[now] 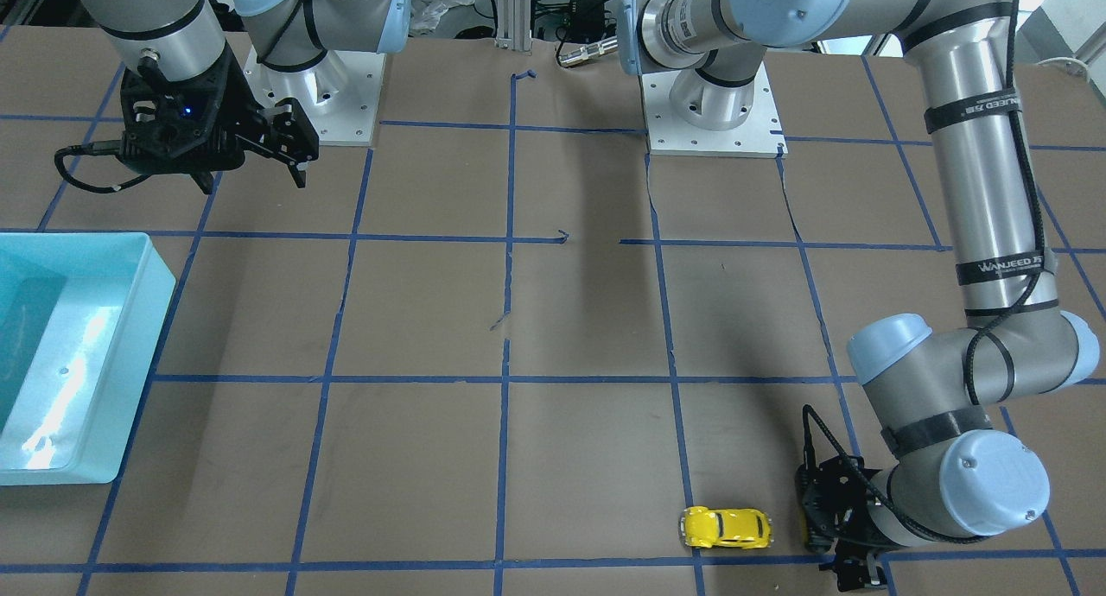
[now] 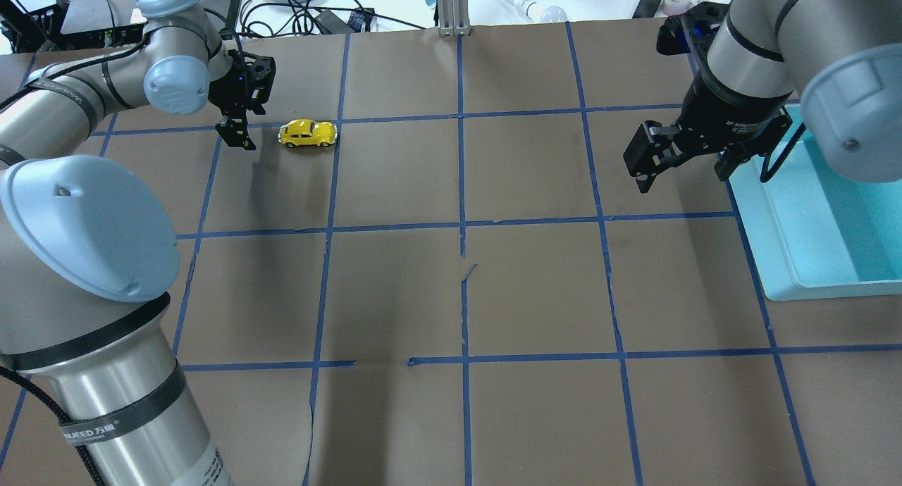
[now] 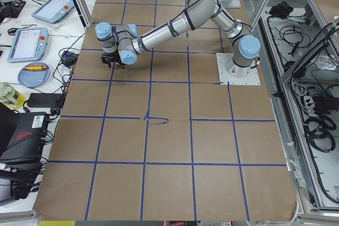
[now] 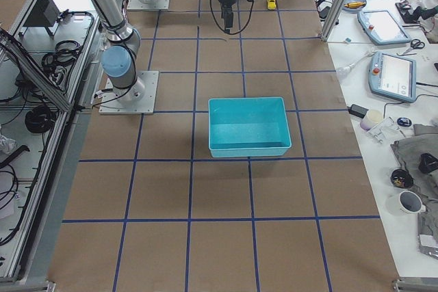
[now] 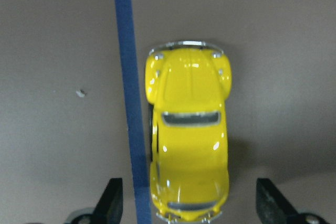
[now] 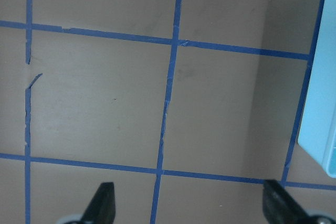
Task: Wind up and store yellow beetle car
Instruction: 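Release the car so it rolls toward the right gripper, lift left gripper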
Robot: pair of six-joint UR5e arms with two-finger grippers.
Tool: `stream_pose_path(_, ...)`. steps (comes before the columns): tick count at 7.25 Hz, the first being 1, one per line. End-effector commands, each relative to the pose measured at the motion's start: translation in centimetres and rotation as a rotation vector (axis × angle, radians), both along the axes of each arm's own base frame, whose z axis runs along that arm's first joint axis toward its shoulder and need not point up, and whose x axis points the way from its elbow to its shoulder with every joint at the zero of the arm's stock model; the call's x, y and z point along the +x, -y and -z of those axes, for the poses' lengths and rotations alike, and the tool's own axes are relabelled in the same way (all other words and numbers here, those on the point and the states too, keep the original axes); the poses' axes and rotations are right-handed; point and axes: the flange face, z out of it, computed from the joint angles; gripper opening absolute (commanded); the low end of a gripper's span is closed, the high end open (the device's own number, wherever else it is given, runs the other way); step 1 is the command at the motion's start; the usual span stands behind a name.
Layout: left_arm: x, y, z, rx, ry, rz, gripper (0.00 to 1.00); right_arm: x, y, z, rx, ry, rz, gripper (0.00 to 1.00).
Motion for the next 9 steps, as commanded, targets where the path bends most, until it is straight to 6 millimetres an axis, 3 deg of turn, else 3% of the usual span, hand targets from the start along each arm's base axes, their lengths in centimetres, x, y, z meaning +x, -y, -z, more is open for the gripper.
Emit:
stream_pose_path(1, 0.0, 0.0, 0.1, 0.002, -0.001, -0.002, 0.90, 0.0, 0.0, 0.1, -0.002, -0.004, 0.001, 1.00)
stream_pose_path(3, 0.0, 0.0, -0.2, -0.003, -0.003, -0.006, 0.90, 0.0, 0.0, -0.1, -0.008, -0.002, 0.015, 1.00)
stream_pose_path(4, -0.1, 0.0, -1.6, -0.015, 0.001, -0.087, 0.90, -0.1, 0.0, 0.0, -0.001, -0.006, 0.016, 1.00)
stream_pose_path(6, -3.0, -1.7, -7.6, 0.010, -0.013, -0.286, 0.90, -0.1, 0.0, 0.0, -0.004, -0.006, 0.016, 1.00)
stream_pose_path(9, -5.0, -7.2, -21.4, 0.013, -0.069, -0.786, 0.93, -0.2, 0.0, 0.1, 0.003, -0.007, 0.012, 1.00)
